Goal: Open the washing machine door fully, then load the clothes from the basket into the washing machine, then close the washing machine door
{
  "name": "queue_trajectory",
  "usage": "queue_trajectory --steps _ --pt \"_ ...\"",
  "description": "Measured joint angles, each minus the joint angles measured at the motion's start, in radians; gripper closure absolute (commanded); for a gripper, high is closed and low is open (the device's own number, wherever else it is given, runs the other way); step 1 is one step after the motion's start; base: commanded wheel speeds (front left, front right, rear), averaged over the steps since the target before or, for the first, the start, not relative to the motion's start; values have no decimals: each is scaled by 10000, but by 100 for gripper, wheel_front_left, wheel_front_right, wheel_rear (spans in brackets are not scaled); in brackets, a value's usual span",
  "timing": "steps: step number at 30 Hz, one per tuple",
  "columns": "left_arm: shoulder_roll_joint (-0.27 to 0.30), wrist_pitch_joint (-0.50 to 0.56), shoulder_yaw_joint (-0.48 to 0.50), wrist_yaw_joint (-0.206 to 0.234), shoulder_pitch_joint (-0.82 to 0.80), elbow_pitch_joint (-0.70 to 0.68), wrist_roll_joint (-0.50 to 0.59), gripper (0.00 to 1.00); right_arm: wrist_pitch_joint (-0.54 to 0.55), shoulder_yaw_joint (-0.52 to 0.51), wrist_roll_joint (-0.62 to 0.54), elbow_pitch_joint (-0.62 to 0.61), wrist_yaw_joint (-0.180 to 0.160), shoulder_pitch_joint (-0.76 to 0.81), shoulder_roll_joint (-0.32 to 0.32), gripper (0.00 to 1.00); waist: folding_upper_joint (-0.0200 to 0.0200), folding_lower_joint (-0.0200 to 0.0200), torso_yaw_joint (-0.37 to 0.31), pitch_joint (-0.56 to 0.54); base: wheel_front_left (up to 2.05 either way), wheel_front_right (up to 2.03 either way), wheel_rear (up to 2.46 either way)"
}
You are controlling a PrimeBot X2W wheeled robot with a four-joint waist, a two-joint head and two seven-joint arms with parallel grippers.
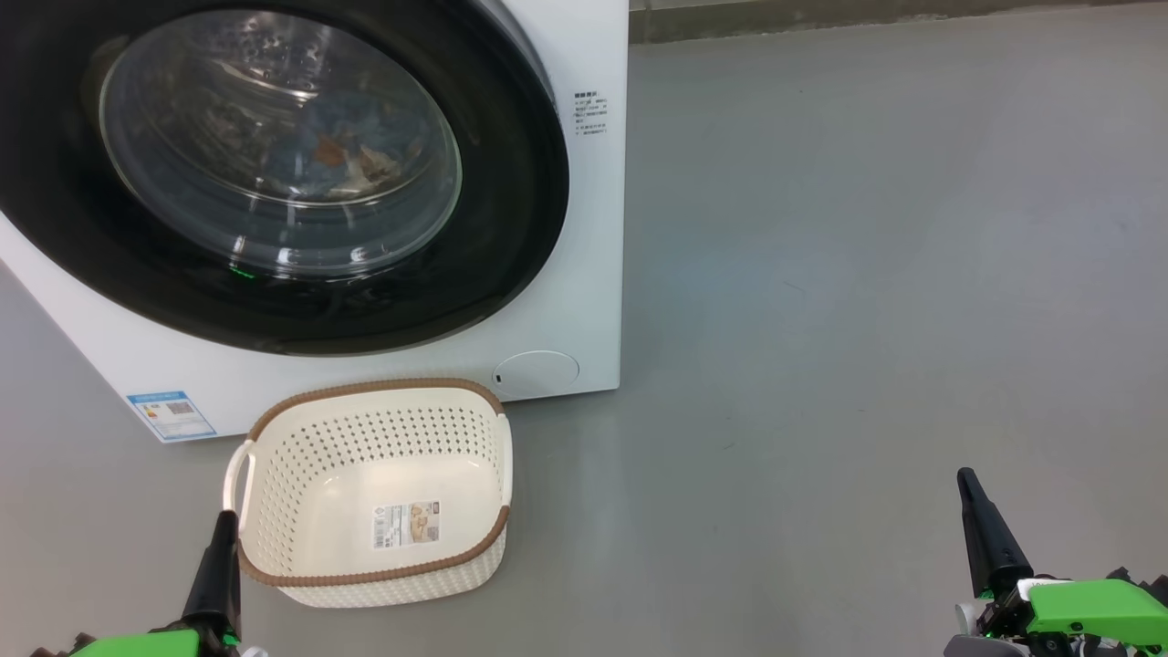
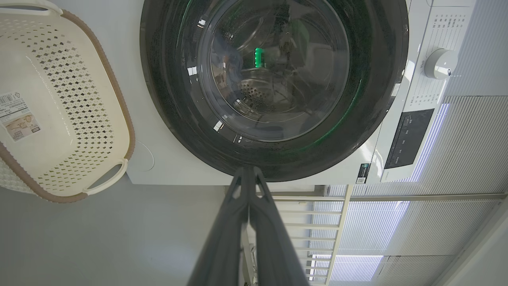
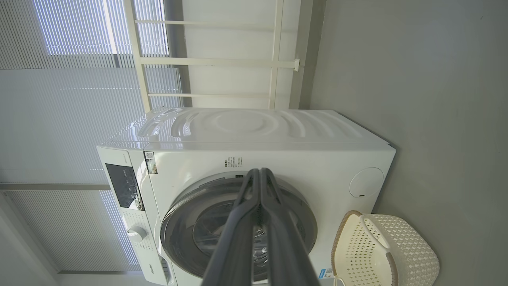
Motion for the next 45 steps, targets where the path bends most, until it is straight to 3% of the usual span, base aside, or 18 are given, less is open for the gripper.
queue_trajectory --steps 45 --pt "0 2 2 0 0 0 0 100 0 -4 0 0 0 0 4 100 0 1 0 0 0 0 0"
